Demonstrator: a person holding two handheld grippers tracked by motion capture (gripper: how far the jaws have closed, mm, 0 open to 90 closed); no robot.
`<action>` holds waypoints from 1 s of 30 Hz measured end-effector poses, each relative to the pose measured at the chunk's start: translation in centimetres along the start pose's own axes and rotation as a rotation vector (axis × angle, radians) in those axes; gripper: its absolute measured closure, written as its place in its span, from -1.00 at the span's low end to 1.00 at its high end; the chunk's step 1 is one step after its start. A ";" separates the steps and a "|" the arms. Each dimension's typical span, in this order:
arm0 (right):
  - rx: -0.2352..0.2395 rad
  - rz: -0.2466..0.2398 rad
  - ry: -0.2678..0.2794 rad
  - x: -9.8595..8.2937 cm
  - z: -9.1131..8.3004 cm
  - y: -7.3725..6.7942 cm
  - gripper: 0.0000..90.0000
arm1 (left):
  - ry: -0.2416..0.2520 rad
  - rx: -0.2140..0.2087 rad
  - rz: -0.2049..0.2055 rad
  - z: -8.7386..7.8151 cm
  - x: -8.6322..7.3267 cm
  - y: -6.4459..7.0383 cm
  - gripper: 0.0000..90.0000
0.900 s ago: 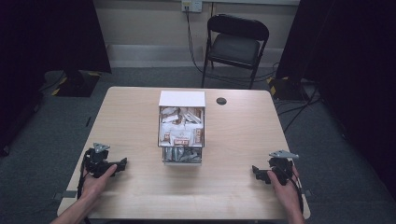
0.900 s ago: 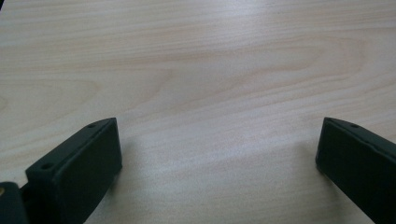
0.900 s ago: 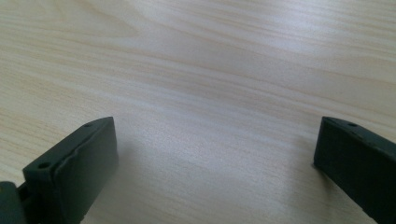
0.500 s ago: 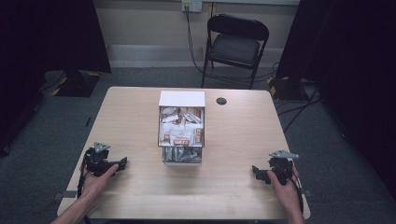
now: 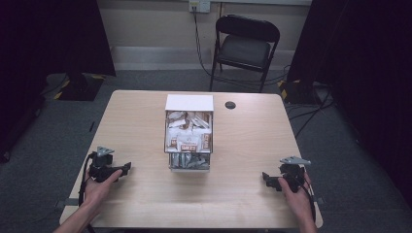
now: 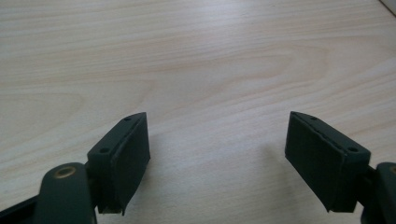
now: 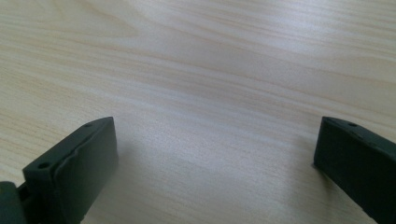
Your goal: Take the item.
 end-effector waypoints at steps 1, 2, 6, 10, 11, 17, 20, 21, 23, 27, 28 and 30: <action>0.000 0.000 0.000 0.0 0.0 0.0 -1.00 | -0.003 -0.006 0.004 -0.1 0.0 0.1 -0.50; 0.000 0.000 0.000 0.0 0.0 0.0 -1.00 | -0.002 -0.009 0.008 -0.3 0.2 0.1 -0.48; 0.000 0.000 0.001 0.0 0.0 0.0 -1.00 | 0.049 -0.011 0.033 -1.1 1.2 0.5 -0.48; 0.000 0.000 0.001 0.0 0.0 0.0 -1.00 | 0.060 -0.022 0.047 -1.6 1.6 0.9 -0.45; 0.000 0.000 0.001 0.0 0.0 0.0 -1.00 | 0.065 -0.028 0.038 -1.7 1.7 1.0 -0.45; 0.000 0.000 0.000 0.0 0.0 0.0 -1.00 | 0.078 -0.078 0.002 -2.5 2.2 1.1 -0.41; 0.000 0.000 0.000 0.0 0.0 0.0 -1.00 | 0.097 -0.098 0.005 -3.0 2.7 1.2 -0.36; 0.000 0.000 0.000 0.0 0.0 0.0 -1.00 | 0.097 -0.098 0.005 -3.0 2.7 1.2 -0.35; 0.000 0.000 0.000 0.0 0.0 0.0 -1.00 | 0.100 -0.118 0.008 -3.4 2.9 1.5 -0.34; 0.001 0.000 0.000 0.0 0.0 0.0 -1.00 | 0.126 -0.147 0.020 -3.8 3.6 1.8 -0.29; 0.000 0.000 0.000 0.0 0.0 0.0 -1.00 | 0.128 -0.149 0.027 -3.9 3.7 1.9 -0.29; 0.000 0.000 0.000 0.0 0.0 0.0 -1.00 | 0.124 -0.171 0.019 -4.1 3.8 2.3 -0.28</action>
Point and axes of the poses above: each handheld gripper's, and its own axes: z roughly forward along the jaws, x roughly out of its top, y roughly to its right, the point moved 10 cm from there along z, roughly forward along the jaws, and after that the axes turned 11 degrees about x, right-handed, at the moved point
